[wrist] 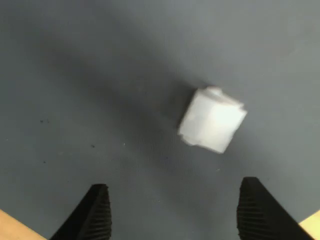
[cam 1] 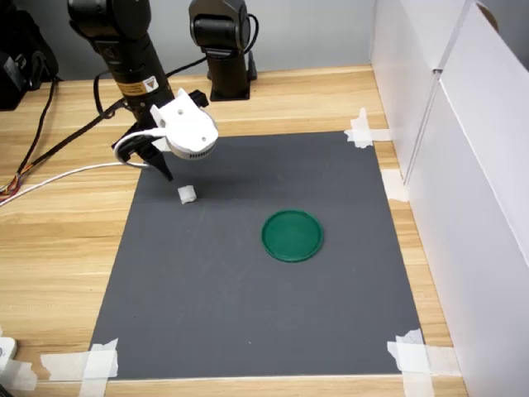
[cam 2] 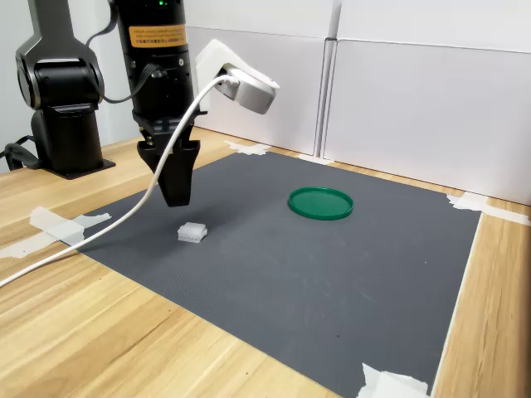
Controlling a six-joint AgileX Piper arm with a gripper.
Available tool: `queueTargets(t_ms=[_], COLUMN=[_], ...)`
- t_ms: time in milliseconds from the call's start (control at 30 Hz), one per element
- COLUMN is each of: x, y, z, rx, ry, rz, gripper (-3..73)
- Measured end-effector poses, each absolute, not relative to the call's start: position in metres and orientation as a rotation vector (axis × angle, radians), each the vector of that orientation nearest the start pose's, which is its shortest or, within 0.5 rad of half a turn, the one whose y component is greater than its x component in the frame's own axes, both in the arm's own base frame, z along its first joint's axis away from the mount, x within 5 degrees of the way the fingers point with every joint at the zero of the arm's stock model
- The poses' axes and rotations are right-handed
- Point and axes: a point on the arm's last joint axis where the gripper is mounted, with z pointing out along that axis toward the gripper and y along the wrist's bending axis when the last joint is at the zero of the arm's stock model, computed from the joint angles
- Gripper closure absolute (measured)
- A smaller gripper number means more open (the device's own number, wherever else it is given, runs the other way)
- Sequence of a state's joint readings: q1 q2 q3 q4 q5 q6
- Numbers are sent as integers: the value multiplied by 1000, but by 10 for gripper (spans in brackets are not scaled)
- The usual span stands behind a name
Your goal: Grasp a white terminal and put it in the green lid.
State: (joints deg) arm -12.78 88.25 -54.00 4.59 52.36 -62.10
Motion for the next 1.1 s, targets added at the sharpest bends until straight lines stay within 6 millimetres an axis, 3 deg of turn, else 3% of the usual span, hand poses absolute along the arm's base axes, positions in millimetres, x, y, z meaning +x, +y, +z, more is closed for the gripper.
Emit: queueTargets(t_ms=[233, 433, 567, 700, 1100], x=[275, 283, 287, 290, 294], y=[-59, -59, -46, -33, -35], z=[213, 192, 183, 182, 187], rx=[-1123, -1139, -1173, -1151, -1071], ry=[2695, 2743, 2763, 2782, 2802], rz=[-161, -116, -98, -120, -159], gripper=[76, 76, 76, 76, 76])
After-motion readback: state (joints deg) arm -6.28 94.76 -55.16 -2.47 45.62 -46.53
